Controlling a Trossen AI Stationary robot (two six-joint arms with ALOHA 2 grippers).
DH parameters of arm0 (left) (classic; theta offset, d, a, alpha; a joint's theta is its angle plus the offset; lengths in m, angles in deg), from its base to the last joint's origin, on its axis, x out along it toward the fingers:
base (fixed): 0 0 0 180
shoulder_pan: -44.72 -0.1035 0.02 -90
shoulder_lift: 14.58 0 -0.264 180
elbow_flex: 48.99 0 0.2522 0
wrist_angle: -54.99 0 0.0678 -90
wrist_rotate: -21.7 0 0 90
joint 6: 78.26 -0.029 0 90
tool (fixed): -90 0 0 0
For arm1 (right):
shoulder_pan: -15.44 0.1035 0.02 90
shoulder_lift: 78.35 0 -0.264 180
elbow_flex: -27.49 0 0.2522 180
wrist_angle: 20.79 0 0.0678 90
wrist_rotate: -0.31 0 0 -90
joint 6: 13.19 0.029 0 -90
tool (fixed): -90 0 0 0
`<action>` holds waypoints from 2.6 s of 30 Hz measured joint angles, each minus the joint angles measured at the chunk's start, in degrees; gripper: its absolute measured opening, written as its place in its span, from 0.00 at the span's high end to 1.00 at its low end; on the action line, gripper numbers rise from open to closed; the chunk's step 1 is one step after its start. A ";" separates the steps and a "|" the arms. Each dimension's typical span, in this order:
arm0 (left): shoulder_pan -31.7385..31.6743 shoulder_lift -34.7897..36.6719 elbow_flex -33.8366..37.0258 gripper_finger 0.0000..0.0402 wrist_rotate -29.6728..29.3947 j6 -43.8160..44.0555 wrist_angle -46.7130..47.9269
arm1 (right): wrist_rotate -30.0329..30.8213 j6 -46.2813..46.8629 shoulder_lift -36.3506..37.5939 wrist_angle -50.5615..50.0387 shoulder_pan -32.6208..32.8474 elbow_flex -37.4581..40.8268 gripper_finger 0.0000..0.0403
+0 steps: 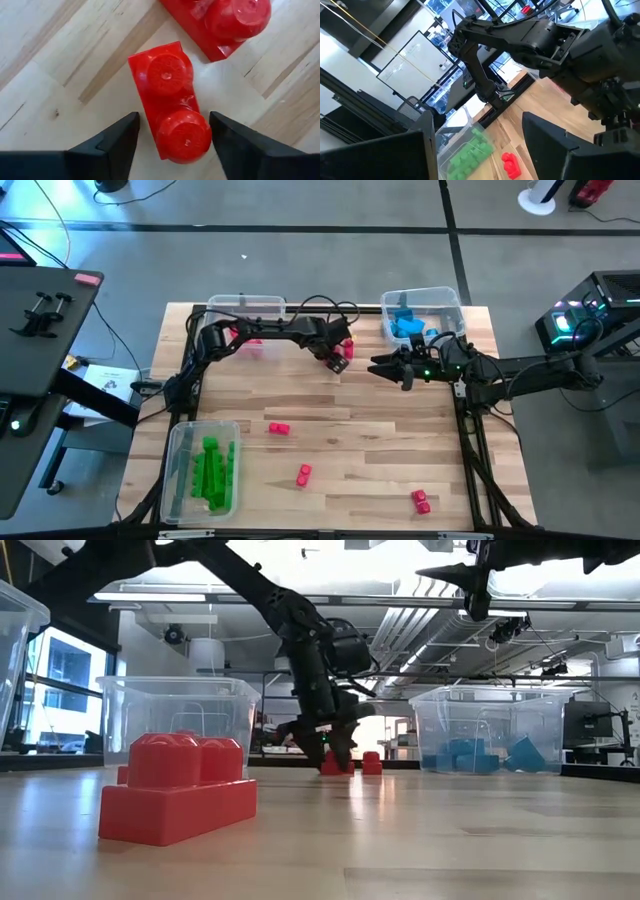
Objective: Sort blocks
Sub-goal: Put the red game piece into the top left transparent bin
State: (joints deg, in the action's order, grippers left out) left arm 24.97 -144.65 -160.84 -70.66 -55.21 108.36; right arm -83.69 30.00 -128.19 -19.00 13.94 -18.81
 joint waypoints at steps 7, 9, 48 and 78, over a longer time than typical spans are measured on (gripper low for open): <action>-0.31 3.31 0.18 0.79 5.04 -2.81 0.21 | 0.02 -1.22 0.00 -0.33 0.00 0.02 0.56; -0.72 6.37 0.18 0.79 5.88 -4.40 -0.04 | 0.02 -1.39 0.00 -0.37 0.00 0.02 0.56; -14.86 61.88 32.86 0.40 -5.36 -2.15 12.76 | 4.98 -5.77 -0.04 -2.93 -0.02 0.02 0.56; 36.34 40.80 35.59 0.39 -3.61 -25.25 3.00 | 1.90 -3.79 -0.11 -8.11 0.00 0.04 0.56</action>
State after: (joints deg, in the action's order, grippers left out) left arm 61.31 -103.84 -125.25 -74.27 -80.45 111.36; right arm -81.79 26.21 -128.30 -27.11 13.94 -18.76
